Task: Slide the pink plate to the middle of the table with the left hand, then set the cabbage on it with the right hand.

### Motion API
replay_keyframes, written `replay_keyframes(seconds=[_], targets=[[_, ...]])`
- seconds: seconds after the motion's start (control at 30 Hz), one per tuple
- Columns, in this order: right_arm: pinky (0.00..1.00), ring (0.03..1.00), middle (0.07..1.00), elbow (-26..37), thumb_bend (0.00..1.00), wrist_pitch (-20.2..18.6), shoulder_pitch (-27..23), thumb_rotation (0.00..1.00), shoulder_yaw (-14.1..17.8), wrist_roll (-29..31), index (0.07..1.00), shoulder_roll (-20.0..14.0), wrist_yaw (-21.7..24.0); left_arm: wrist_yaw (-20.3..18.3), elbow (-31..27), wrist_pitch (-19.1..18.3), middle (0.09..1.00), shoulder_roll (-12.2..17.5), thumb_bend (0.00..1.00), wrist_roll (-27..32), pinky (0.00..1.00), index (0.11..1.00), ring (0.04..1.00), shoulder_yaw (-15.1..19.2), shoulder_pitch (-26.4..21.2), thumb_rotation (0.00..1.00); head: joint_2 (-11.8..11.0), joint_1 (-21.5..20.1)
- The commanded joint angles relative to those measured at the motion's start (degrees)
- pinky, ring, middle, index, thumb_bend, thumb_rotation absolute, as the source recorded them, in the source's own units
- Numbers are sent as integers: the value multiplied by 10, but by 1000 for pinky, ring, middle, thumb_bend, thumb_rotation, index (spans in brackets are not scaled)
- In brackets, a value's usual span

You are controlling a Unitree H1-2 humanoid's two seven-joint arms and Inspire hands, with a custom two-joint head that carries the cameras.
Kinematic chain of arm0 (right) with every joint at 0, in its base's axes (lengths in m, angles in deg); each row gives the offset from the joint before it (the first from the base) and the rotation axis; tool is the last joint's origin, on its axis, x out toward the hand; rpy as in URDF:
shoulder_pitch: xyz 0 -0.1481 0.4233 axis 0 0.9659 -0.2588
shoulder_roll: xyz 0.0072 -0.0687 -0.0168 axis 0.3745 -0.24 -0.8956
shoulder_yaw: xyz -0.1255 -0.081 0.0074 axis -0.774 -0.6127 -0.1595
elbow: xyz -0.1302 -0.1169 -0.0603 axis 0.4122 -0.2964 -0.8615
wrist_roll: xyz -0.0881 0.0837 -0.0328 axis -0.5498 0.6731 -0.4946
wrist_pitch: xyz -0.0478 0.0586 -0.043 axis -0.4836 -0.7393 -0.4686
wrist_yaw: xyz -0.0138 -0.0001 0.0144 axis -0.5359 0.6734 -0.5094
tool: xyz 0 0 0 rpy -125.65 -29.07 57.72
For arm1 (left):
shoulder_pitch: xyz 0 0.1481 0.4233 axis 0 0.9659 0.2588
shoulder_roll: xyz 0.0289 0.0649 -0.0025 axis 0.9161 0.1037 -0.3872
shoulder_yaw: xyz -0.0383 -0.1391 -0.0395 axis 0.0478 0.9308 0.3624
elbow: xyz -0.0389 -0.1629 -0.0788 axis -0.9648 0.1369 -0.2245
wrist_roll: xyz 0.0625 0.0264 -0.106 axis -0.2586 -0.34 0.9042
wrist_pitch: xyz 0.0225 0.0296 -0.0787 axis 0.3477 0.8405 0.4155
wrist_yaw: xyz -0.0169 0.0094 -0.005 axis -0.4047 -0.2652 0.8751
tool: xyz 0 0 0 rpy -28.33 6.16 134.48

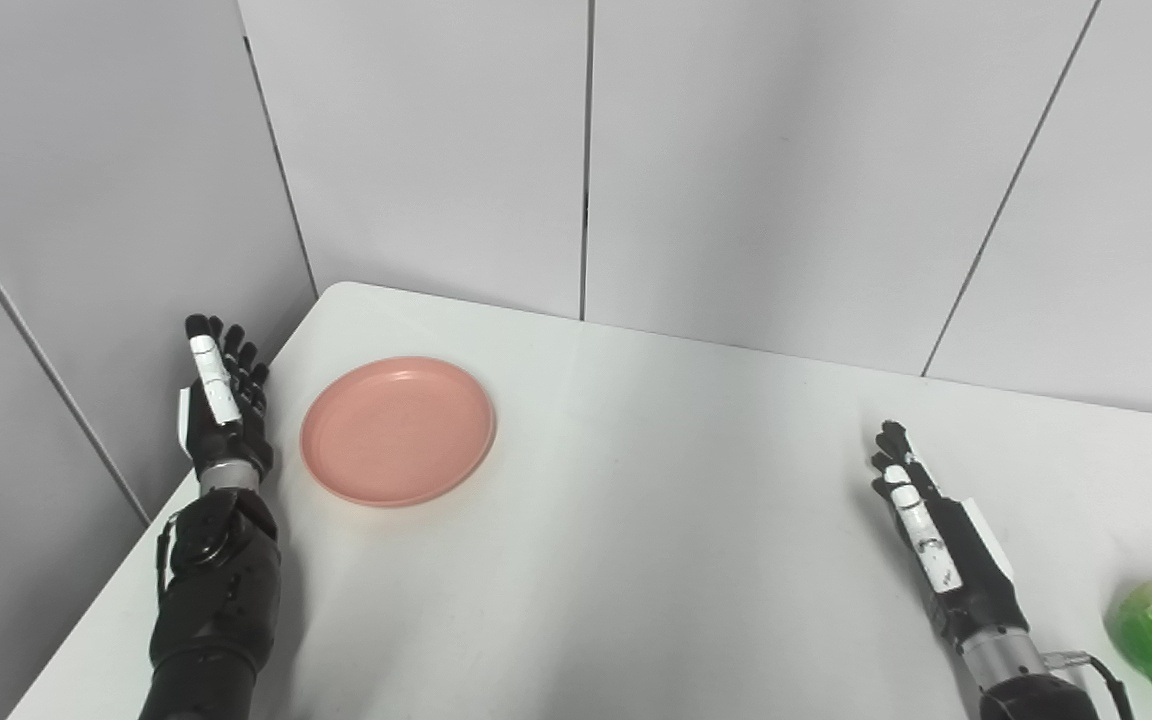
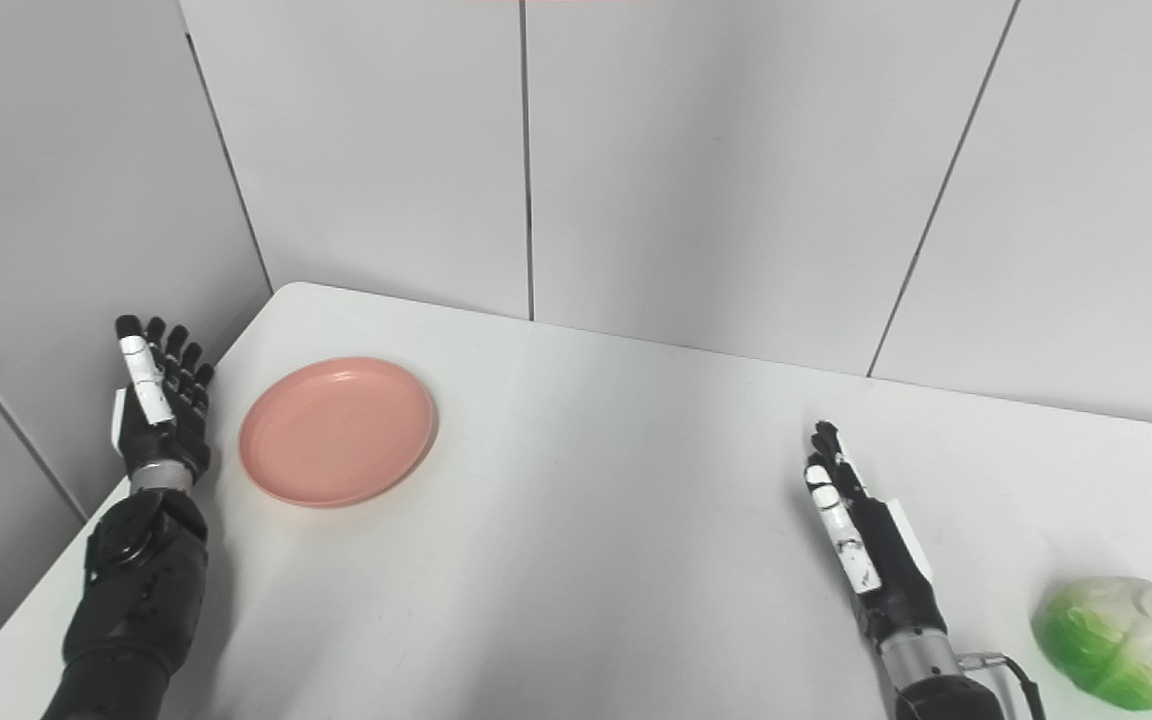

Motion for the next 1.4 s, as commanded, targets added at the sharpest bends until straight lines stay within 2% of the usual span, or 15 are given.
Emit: replay_keyframes(seconds=[0.0,0.27,0.43,0.67,0.8,1.07,1.2,1.37], targets=[[996,984,998,1,436,-24,5,996,5,-1,1000,-5,-1,-2,14,-6,1000,0,917,-1,1000,1000,1000,-7,-6,1000,0,-6],[993,982,999,0,431,-23,3,1000,4,0,1000,-4,1,8,-14,-18,988,-13,916,-9,996,1000,994,-25,0,1000,2,-12],[980,973,992,7,452,-23,5,1000,1,-6,1000,-3,-3,-11,-29,-24,1000,-17,909,-10,1000,1000,1000,-42,6,1000,4,-18],[972,966,983,8,451,-29,4,986,1,-9,993,-1,-7,-9,-70,-38,995,-30,867,-19,1000,997,1000,-64,14,1000,5,-24],[963,958,974,10,490,-38,4,963,1,-12,985,1,-11,-8,-75,-42,998,-37,865,-20,1000,1000,1000,-66,14,1000,7,-28],[966,964,983,15,476,-46,6,981,0,-13,994,2,-10,-6,-109,-57,981,-47,860,-24,974,990,985,-72,22,1000,9,-37],[961,954,973,6,505,-30,6,950,0,-14,986,2,-11,-5,-131,-74,979,-50,854,-26,964,987,979,-78,26,1000,10,-40],[960,952,969,12,503,-36,8,944,-2,-19,981,4,-14,-11,-148,-84,972,-52,859,-37,951,990,967,-90,32,1000,11,-45]])
